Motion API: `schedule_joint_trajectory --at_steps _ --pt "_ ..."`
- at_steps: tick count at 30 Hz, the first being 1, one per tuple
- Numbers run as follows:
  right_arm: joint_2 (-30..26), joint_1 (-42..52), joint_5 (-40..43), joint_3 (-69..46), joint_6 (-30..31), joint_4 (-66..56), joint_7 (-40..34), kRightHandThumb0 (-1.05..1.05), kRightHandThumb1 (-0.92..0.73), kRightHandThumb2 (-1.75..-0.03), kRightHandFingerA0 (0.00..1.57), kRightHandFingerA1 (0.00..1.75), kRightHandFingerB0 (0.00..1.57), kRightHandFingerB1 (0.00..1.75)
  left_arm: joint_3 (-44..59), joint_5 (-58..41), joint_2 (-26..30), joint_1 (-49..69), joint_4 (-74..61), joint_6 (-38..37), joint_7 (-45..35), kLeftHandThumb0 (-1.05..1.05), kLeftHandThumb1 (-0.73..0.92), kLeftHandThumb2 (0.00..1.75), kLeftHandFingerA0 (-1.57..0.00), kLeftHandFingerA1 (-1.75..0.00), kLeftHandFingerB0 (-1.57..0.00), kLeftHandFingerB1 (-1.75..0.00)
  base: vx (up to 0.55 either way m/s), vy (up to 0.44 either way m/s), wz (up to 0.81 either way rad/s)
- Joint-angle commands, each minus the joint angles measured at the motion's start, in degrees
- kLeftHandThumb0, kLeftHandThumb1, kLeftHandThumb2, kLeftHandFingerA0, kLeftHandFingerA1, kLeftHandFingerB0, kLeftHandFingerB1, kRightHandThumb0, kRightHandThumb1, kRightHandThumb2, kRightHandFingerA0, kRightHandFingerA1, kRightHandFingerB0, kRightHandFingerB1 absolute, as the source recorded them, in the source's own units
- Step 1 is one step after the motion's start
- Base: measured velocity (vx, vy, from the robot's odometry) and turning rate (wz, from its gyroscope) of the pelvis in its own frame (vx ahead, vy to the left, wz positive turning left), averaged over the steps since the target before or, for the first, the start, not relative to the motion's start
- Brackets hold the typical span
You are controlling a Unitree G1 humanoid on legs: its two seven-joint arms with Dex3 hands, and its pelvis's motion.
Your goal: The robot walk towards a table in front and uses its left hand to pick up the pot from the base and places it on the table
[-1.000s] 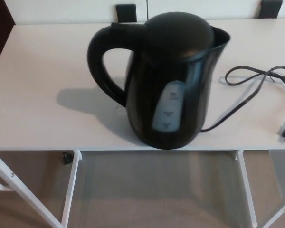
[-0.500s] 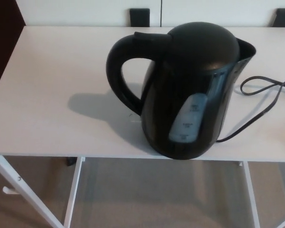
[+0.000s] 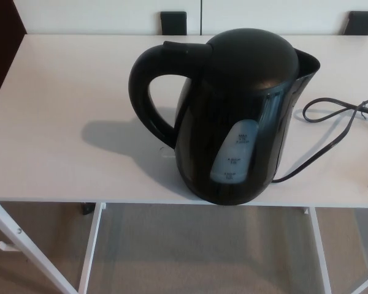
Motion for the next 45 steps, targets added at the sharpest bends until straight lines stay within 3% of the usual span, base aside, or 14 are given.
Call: schedule_joint_trajectory --at_steps 1,3,9,10,17,20,22,31,32,34,35,40,42,45 --pt "-0.91 0.16 0.35 -0.42 -0.36 -0.40 0.45 -0.17 -0.43 -0.87 0.33 0.60 0.25 0.54 0.32 -0.31 0.00 1.10 -0.97 -0.60 -0.70 -0.06 0.41 0.86 -0.21 -0.52 -0.17 -0.49 0.00 0.000 0.00" --pt "-0.90 0.08 0.39 -0.50 -0.19 -0.46 0.36 -0.17 -0.43 -0.87 0.33 0.60 0.25 0.54 -0.45 0.01 -0.04 3.29 -4.17 -2.31 -1.95 -0.08 0.41 0.86 -0.22 -0.53 -0.16 -0.49 0.00 0.000 0.00" --pt "-0.85 -0.67 0.08 -0.34 0.70 0.06 0.21 -0.19 -0.43 -0.87 0.31 0.58 0.25 0.53 -7.37 -11.55 3.47 25.74 -48.15 -3.18 -17.58 -0.11 0.37 0.84 -0.24 -0.54 -0.15 -0.48 0.00 0.000 0.00" --pt "-0.75 -0.75 0.31 -0.52 0.68 0.16 0.47 -0.19 -0.43 -0.87 0.30 0.58 0.25 0.53 -8.31 -14.60 5.96 29.73 -57.54 -3.41 -18.66 -0.26 0.50 0.58 -0.28 -0.40 -0.24 -0.33 0.00 0.000 0.00" --pt "-0.63 -0.82 0.20 -0.47 0.11 0.24 0.24 -0.21 -0.42 -0.86 0.34 0.60 0.26 0.54 -4.06 -29.09 16.25 44.12 -98.57 -3.96 -17.29 -0.23 0.53 0.59 -0.23 -0.41 -0.20 -0.33 0.00 0.000 0.00" --pt "-0.59 -0.81 0.32 -0.57 0.12 0.25 0.33 -0.21 -0.42 -0.86 0.34 0.60 0.26 0.54 -2.33 -30.81 16.31 44.55 -101.91 -4.22 -17.18 -0.23 0.53 0.59 -0.23 -0.41 -0.20 -0.33 0.00 0.000 0.00" --pt "-0.55 -1.01 1.13 -1.15 0.08 -0.14 1.36 -0.20 -0.42 -0.87 0.34 0.61 0.25 0.54 6.59 -37.73 18.38 36.69 -112.01 -3.89 -11.79 -0.11 0.52 0.55 -0.26 -0.44 -0.21 -0.30 0.00 0.000 0.00" --pt "-0.51 -1.04 1.21 -1.19 -0.59 -0.46 1.51 -0.17 -0.44 -0.88 0.33 0.61 0.25 0.55 17.32 -44.98 23.04 22.49 -116.10 2.15 -2.99 -0.13 0.50 0.54 -0.30 -0.48 -0.23 -0.33 0.00 0.000 0.00" --pt "-0.60 -1.17 0.84 -0.95 -0.74 -0.43 0.98 -0.18 -0.43 -0.88 0.34 0.61 0.26 0.55 19.71 -44.11 24.21 17.75 -114.69 4.39 -0.46 -0.12 0.29 0.81 -0.28 -0.57 -0.17 -0.52 0.00 0.000 0.00" --pt "-0.55 -1.52 0.52 -0.67 -0.70 -0.53 0.67 -0.18 -0.44 -0.88 0.32 0.60 0.25 0.54 20.95 -42.99 24.93 13.63 -113.38 6.22 1.12 -0.11 0.32 0.82 -0.25 -0.56 -0.15 -0.50 0.00 0.000 0.00" --pt "-0.53 -1.75 0.70 -0.81 -0.58 -0.58 0.88 -0.17 -0.44 -0.89 0.32 0.60 0.24 0.54 21.09 -42.27 25.29 11.50 -112.74 7.37 1.48 -0.13 0.49 0.55 -0.33 -0.39 -0.26 -0.30 0.00 0.000 0.00" --pt "-0.38 -1.91 1.31 -1.33 -0.20 -0.52 1.30 -0.17 -0.44 -0.88 0.34 0.62 0.24 0.54 21.76 -41.95 25.76 9.13 -112.53 9.83 2.04 -0.14 0.50 0.55 -0.33 -0.40 -0.25 -0.30 0.00 0.000 0.00" --pt "-0.60 -2.61 -0.22 -0.18 0.36 -0.52 -0.42 -0.21 -0.42 -0.87 0.37 0.63 0.25 0.54 17.86 -32.74 24.24 -0.66 -110.02 18.21 6.20 -0.18 0.48 0.54 -0.31 -0.39 -0.23 -0.31 0.00 0.000 0.00" --pt "-0.51 -2.91 0.06 -0.38 0.55 -0.59 -0.27 -0.21 -0.42 -0.87 0.37 0.62 0.25 0.54 17.13 -31.12 24.89 -4.21 -109.35 22.83 6.41 -0.18 0.48 0.54 -0.25 -0.38 -0.19 -0.29 0.00 0.000 0.00"
